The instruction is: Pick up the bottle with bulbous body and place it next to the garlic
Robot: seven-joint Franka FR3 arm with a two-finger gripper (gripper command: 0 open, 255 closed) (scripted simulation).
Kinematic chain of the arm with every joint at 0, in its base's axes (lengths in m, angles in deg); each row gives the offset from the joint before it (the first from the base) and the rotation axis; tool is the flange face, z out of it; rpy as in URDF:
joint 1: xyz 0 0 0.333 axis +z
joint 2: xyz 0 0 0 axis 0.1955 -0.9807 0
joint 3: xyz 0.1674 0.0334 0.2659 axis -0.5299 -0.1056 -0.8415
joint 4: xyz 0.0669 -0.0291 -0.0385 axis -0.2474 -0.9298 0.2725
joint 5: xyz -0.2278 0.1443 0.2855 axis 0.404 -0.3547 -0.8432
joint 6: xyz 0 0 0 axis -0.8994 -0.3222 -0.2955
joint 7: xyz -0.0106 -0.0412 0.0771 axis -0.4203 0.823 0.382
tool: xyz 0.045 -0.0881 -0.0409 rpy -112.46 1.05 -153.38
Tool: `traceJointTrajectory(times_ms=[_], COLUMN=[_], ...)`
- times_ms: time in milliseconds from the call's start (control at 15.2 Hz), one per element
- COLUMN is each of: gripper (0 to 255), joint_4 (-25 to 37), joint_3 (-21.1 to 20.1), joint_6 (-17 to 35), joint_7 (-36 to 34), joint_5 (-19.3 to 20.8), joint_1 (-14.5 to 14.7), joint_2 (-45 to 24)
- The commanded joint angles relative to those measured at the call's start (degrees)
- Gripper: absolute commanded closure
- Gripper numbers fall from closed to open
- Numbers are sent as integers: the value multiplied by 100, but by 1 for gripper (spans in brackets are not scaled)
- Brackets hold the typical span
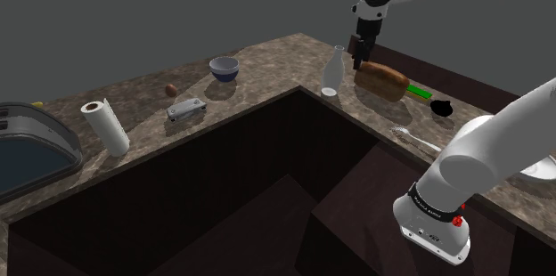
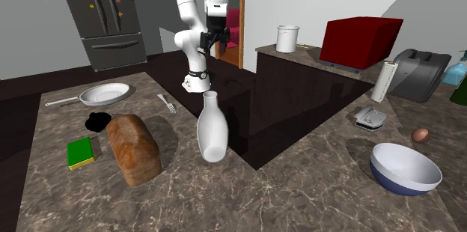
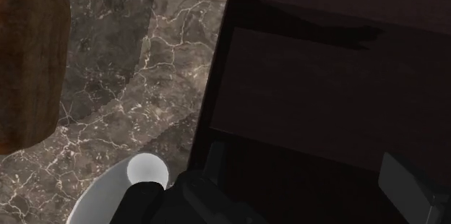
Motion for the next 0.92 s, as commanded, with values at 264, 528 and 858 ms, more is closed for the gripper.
traceJointTrajectory(times_ms=[264,528,858], gripper=[0,0,0], joint_4=[1061,1903,3180], joint_3=[362,519,604], joint_6=[312,395,309], joint_7=[639,1062,1547], joint_5=[-238,-528,-963], joint_1=[-84,-206,-482], joint_2=[-1242,-2115,-3265])
